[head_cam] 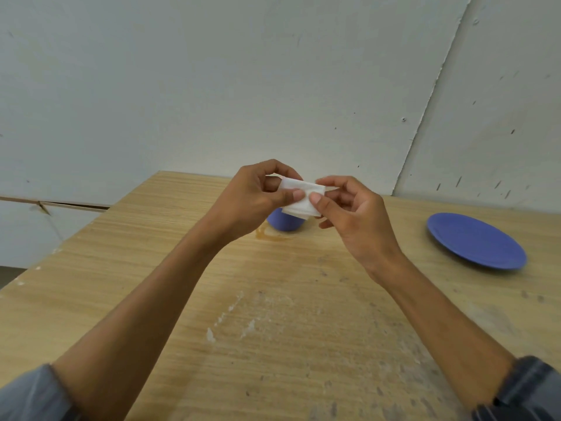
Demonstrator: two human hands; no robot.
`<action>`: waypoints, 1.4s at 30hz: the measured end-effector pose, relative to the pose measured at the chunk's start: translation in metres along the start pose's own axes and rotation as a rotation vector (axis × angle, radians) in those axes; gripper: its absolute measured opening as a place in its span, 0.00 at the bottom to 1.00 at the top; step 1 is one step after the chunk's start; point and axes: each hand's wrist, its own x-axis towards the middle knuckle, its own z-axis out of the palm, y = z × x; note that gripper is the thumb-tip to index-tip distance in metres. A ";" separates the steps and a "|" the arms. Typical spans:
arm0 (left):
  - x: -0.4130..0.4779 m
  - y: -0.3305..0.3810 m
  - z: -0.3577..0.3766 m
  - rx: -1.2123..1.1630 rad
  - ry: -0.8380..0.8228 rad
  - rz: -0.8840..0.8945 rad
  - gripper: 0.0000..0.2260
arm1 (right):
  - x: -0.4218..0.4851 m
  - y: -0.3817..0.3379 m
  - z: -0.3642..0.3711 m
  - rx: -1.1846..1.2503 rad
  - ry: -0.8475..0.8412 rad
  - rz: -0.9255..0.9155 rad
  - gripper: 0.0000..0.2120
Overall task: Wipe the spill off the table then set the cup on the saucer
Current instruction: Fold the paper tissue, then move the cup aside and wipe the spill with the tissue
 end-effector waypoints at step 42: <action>0.048 -0.073 -0.015 0.238 0.047 -0.103 0.45 | 0.076 0.079 -0.009 -0.569 0.051 -0.065 0.10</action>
